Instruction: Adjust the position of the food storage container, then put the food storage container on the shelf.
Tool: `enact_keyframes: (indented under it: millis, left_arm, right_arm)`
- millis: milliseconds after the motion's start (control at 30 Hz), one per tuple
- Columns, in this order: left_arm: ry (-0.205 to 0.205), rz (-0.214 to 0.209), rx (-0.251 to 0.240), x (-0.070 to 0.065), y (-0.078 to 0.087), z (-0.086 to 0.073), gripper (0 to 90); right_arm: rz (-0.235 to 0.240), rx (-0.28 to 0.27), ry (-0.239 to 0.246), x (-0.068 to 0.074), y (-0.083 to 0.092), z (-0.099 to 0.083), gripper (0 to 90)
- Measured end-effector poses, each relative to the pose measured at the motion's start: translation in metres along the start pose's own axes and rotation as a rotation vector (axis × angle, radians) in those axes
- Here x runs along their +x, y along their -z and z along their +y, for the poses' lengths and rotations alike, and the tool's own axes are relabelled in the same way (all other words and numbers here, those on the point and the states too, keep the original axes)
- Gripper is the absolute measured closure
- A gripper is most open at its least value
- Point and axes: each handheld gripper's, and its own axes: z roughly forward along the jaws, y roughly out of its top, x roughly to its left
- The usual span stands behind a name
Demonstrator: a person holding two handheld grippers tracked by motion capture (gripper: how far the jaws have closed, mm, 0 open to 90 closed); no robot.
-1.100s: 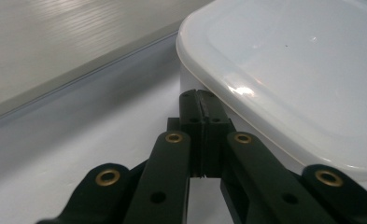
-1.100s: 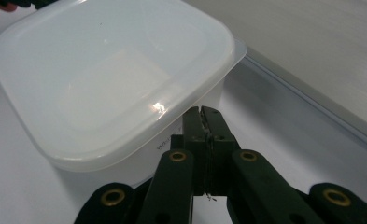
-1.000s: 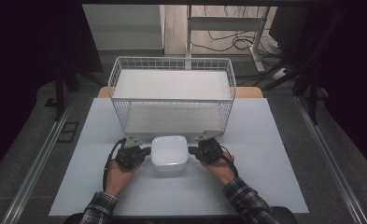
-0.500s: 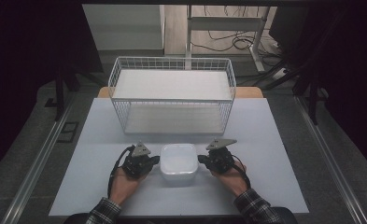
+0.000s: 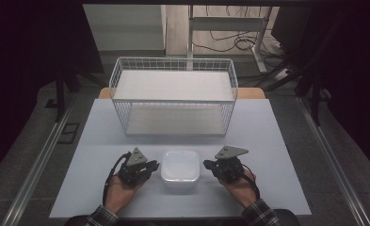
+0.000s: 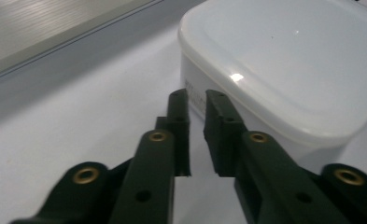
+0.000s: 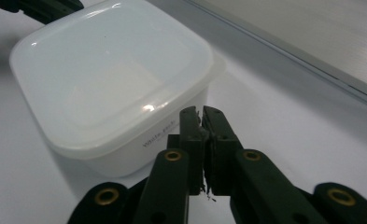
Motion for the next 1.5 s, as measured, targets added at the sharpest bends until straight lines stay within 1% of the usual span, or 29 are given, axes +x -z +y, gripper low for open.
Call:
enact_keyframes:
  millis: [67,100,133,233,267,300,333,367,400,433,467,500,567,600,633,667,700,867,900,933,1033,1133,1167,1200,1233,1300,1333,1433,1500]
  left_arm:
    - [0.002,0.004,-0.002,0.000,0.002,-0.002,73.8]
    - [0.001,0.007,0.000,-0.001,0.004,-0.004,73.8]
    - [0.003,0.016,-0.001,-0.002,0.007,-0.006,66.5]
    - [0.011,0.014,-0.005,-0.003,0.010,-0.010,60.9]
    - [0.018,0.019,-0.001,-0.003,0.012,-0.013,55.3]
    - [0.021,0.023,-0.001,-0.003,0.013,-0.014,52.9]
    - [0.021,0.023,-0.001,-0.003,0.013,-0.014,49.5]
    - [0.028,0.025,-0.003,-0.001,0.014,-0.016,44.1]
    - [0.035,0.027,-0.005,0.000,0.014,-0.017,41.0]
    - [0.039,0.025,-0.007,0.002,0.014,-0.018,38.0]
    - [0.039,0.025,-0.007,0.002,0.014,-0.018,33.7]
    - [0.044,0.030,-0.020,0.003,0.014,-0.019,28.2]
    - [0.047,0.033,-0.028,0.004,0.014,-0.019,18.1]
    - [0.045,0.032,-0.034,0.004,0.014,-0.019,16.6]
    - [0.045,0.032,-0.034,0.004,0.014,-0.019,12.6]
    - [0.044,0.027,-0.035,0.004,0.013,-0.019,12.6]
    - [0.043,0.027,-0.026,0.005,0.012,-0.020,9.2]
    - [0.021,0.021,-0.016,0.005,0.010,-0.021,7.2]
    - [0.013,0.018,-0.021,0.005,0.011,-0.021,6.2]
    - [-0.006,0.023,-0.029,0.005,0.011,-0.021,5.8]
    - [-0.026,0.015,-0.045,0.005,0.012,-0.022,4.7]
    - [-0.022,0.010,-0.051,0.005,0.013,-0.021,4.5]
    - [-0.012,0.006,-0.053,0.005,0.014,-0.019,4.7]
    - [0.000,0.000,-0.056,0.005,0.015,-0.018,5.1]
    - [0.000,0.000,-0.056,0.005,0.015,-0.018,5.7]
    - [0.036,-0.022,-0.069,0.005,0.019,-0.012,6.2]
    - [0.043,-0.022,-0.071,0.004,0.020,-0.010,6.2]
    - [0.031,-0.027,-0.063,0.001,0.020,-0.004,4.9]
    - [0.010,-0.057,-0.063,-0.002,0.020,-0.001,3.8]
  right_arm:
    - [0.001,-0.003,-0.001,-0.001,0.002,-0.001,83.4]
    - [0.005,-0.007,-0.001,-0.002,0.004,-0.002,81.2]
    - [0.009,-0.014,-0.006,-0.003,0.009,-0.005,74.5]
    - [0.012,-0.017,-0.010,-0.003,0.011,-0.008,69.7]
    - [0.008,-0.013,-0.013,-0.003,0.014,-0.011,63.3]
    - [0.003,-0.011,-0.011,-0.003,0.015,-0.012,60.3]
    - [0.003,-0.011,-0.011,-0.003,0.015,-0.012,60.3]
    - [0.008,-0.011,-0.014,-0.002,0.017,-0.017,50.4]
    - [0.010,-0.008,-0.013,-0.002,0.017,-0.018,47.0]
    - [0.006,-0.006,-0.012,-0.002,0.018,-0.020,44.4]
    - [0.006,-0.006,-0.012,-0.002,0.018,-0.020,44.4]
    - [0.005,-0.005,-0.015,-0.003,0.018,-0.022,37.3]
    - [0.007,-0.020,-0.022,-0.004,0.019,-0.023,31.2]
    - [0.008,-0.025,-0.024,-0.005,0.020,-0.023,28.8]
    - [0.008,-0.025,-0.024,-0.005,0.020,-0.023,28.8]
    - [0.012,-0.030,-0.025,-0.006,0.020,-0.023,26.6]
    - [0.017,-0.036,-0.029,-0.006,0.020,-0.023,24.0]
    - [0.020,-0.015,-0.027,-0.006,0.016,-0.024,21.1]
    - [0.019,-0.015,-0.026,-0.005,0.016,-0.023,20.5]
    - [0.019,-0.017,-0.028,-0.005,0.016,-0.023,20.4]
    - [0.019,-0.014,-0.038,-0.005,0.017,-0.022,20.4]
    - [0.017,-0.013,-0.050,-0.006,0.017,-0.021,20.4]
    - [0.028,-0.024,-0.074,-0.007,0.018,-0.020,20.5]
    - [0.033,-0.027,-0.079,-0.007,0.019,-0.019,20.6]
    - [0.033,-0.027,-0.079,-0.007,0.019,-0.019,20.6]
    - [0.049,-0.029,-0.083,-0.005,0.019,-0.016,21.4]
    - [0.053,-0.028,-0.081,-0.005,0.020,-0.015,21.6]
    - [0.072,-0.023,-0.092,-0.003,0.019,-0.011,22.1]
    - [0.081,-0.021,-0.097,-0.002,0.018,-0.008,22.5]
